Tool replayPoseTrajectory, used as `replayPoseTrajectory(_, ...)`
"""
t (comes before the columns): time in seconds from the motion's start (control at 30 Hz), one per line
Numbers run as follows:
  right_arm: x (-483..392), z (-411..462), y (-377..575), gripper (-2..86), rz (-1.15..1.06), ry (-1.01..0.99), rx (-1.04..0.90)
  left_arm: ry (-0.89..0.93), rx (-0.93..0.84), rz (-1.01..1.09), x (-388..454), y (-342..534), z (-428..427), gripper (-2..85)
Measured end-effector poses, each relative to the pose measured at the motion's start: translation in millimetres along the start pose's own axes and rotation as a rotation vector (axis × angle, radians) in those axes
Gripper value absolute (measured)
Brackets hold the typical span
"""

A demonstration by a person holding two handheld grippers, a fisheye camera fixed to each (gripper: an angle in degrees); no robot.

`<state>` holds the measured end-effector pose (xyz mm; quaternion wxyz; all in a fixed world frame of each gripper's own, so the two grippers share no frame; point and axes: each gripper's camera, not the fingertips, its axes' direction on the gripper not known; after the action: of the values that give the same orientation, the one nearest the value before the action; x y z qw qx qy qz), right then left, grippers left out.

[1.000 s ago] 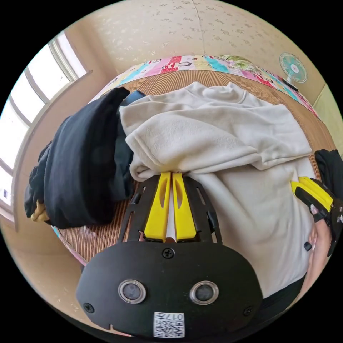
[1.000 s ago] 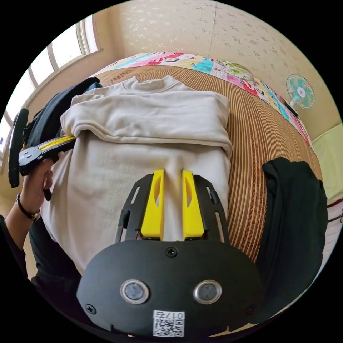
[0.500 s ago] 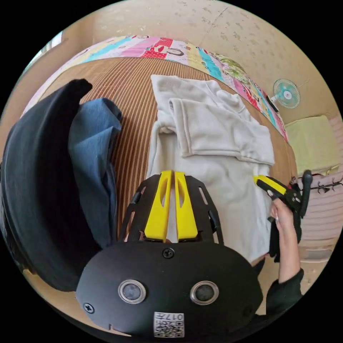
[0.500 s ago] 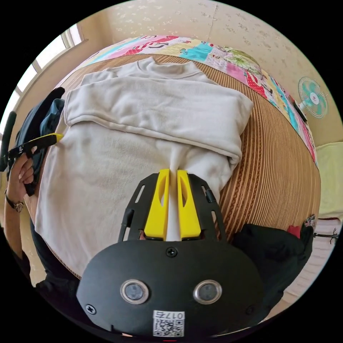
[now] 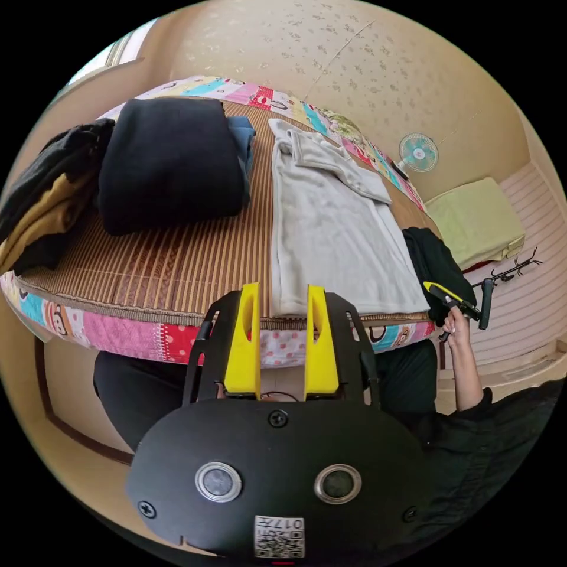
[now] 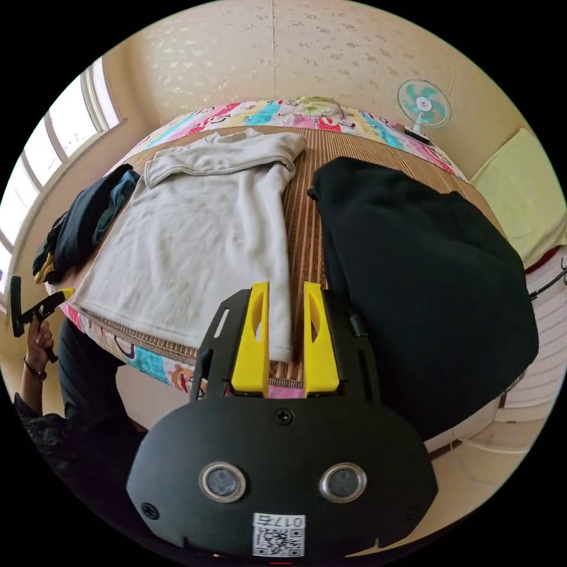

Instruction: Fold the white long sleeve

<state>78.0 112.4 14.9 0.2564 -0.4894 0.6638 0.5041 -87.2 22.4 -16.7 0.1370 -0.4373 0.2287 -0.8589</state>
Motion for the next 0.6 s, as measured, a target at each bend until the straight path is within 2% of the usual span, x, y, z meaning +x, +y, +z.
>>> replayPoseTrajectory(0.07,8,-4,8,9.6,0.034,-0.073,-0.008,0.005,-0.061,-0.02,-3,-2,16,11.4)
replayPoseTrajectory(0.2,22,-4,14,7.0,0.097,-0.159,-0.035,-0.149,-0.073,-0.025,6,6,26,7.1)
replayPoseTrajectory(0.27,23,-15,7,5.1,0.082,-0.208,-0.078,-0.132,-0.099,-0.001,9,11,26,6.0)
replayPoseTrajectory(0.33,26,-40,2,4.2,0.095,-0.276,-0.063,-0.026,-0.072,0.009,7,20,10,5.3)
replayPoseTrajectory(0.4,33,-99,1,3.7,0.088,-0.419,0.06,0.225,0.038,0.055,8,39,-33,4.9)
replayPoseTrajectory(0.47,38,-151,3,3.5,0.059,-0.511,0.132,0.354,0.084,0.114,14,56,-70,4.8)
replayPoseTrajectory(0.57,40,-247,14,3.2,-0.028,-0.657,0.23,0.438,0.171,0.213,29,94,-134,4.7)
replayPoseTrajectory(0.6,37,-284,19,3.2,-0.074,-0.645,0.274,0.449,0.217,0.21,31,108,-155,4.8)
